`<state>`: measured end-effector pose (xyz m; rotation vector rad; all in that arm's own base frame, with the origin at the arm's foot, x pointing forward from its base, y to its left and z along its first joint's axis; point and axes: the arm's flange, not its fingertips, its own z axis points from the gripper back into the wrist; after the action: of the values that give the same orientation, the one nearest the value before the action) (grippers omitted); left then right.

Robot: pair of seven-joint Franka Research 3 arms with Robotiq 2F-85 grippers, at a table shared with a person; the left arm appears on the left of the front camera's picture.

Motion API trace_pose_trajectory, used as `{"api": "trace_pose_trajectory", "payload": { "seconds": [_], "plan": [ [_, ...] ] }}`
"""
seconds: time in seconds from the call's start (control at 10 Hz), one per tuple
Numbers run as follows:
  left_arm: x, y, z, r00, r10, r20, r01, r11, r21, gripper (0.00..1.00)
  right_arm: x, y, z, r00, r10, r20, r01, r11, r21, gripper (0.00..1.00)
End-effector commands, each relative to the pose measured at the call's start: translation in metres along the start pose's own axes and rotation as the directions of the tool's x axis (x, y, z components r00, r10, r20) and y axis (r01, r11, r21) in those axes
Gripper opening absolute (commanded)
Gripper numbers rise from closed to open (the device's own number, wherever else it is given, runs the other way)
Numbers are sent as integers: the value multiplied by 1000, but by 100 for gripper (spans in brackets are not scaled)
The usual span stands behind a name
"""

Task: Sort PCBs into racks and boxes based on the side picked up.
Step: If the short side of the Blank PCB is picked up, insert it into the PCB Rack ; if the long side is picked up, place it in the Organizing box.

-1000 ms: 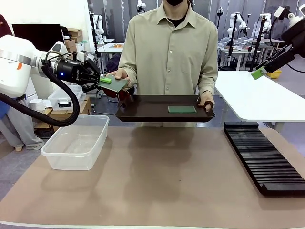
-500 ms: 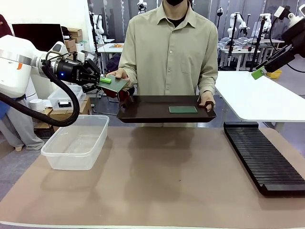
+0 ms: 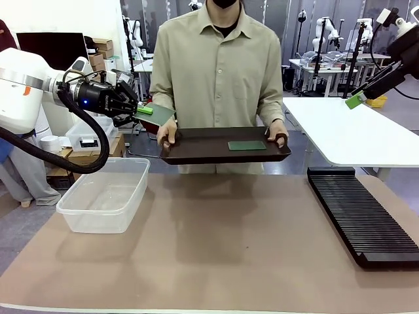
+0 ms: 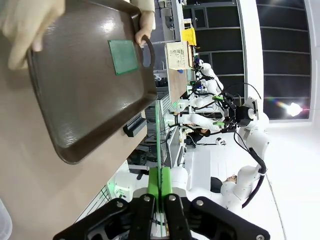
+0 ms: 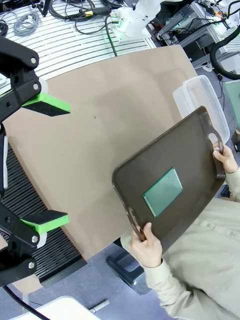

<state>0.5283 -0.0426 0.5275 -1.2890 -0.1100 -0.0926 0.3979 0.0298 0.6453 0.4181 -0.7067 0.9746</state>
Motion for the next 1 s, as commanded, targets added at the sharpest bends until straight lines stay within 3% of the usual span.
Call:
{"api": "trace_pose_trajectory", "payload": {
  "seconds": [0.0, 0.6, 0.9],
  "plan": [
    [0, -1, 0, 1000, -2, -5, 2, 1000, -3, 0, 0, 0, -1, 1000, 2, 5, -2, 1000, 12, 100],
    [0, 1, 0, 1000, 1, 0, -1, 1000, 0, 2, 0, 0, -1, 1000, 2, 5, -2, 1000, 12, 100],
    [-14, 13, 16, 1000, -26, 15, 20, 937, 349, 2, 0, 0, -1, 1000, 2, 5, -2, 1000, 12, 100]
  ]
}}
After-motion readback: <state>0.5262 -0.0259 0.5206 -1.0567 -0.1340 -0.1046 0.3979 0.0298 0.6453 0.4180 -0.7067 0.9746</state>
